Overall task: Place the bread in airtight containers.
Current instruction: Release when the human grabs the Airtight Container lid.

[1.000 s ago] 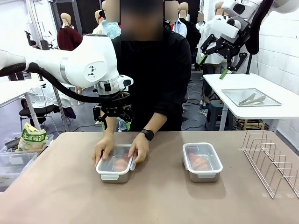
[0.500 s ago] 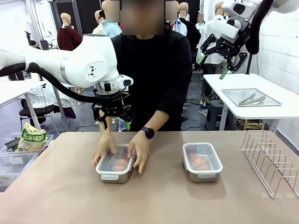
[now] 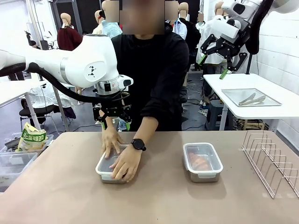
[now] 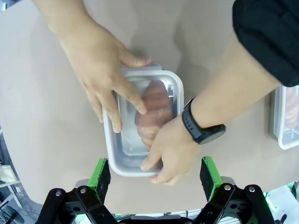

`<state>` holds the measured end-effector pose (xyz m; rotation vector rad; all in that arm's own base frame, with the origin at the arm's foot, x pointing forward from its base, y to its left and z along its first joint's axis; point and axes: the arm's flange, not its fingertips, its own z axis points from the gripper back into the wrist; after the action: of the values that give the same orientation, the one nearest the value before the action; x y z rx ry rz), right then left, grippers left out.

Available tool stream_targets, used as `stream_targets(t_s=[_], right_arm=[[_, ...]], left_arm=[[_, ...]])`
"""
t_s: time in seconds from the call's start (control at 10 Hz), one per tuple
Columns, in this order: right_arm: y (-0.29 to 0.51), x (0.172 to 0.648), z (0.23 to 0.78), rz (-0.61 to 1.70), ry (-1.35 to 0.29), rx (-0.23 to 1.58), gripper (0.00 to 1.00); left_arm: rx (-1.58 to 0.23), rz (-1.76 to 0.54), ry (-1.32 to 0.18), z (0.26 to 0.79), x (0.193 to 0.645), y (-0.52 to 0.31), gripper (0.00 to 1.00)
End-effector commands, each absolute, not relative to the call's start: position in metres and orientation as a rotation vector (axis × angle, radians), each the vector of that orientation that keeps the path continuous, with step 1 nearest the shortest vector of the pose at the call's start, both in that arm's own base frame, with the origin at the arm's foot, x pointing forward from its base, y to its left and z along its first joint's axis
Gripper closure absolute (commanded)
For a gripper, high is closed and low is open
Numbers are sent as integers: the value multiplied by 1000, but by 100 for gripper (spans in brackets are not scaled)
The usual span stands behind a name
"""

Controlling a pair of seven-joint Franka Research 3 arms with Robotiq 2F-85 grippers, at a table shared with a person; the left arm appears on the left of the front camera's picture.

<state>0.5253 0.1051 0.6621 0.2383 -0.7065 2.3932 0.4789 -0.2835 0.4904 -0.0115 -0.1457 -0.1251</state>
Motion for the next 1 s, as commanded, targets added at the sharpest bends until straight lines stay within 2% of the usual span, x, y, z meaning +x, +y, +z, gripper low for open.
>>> stream_targets(t_s=[0.0,0.9], right_arm=[[106,525,662,2393,-704,238,0],[106,525,662,2393,-704,238,0]], left_arm=[[-13,-126,-150,492,479,-283,0],[-13,-126,-150,492,479,-283,0]])
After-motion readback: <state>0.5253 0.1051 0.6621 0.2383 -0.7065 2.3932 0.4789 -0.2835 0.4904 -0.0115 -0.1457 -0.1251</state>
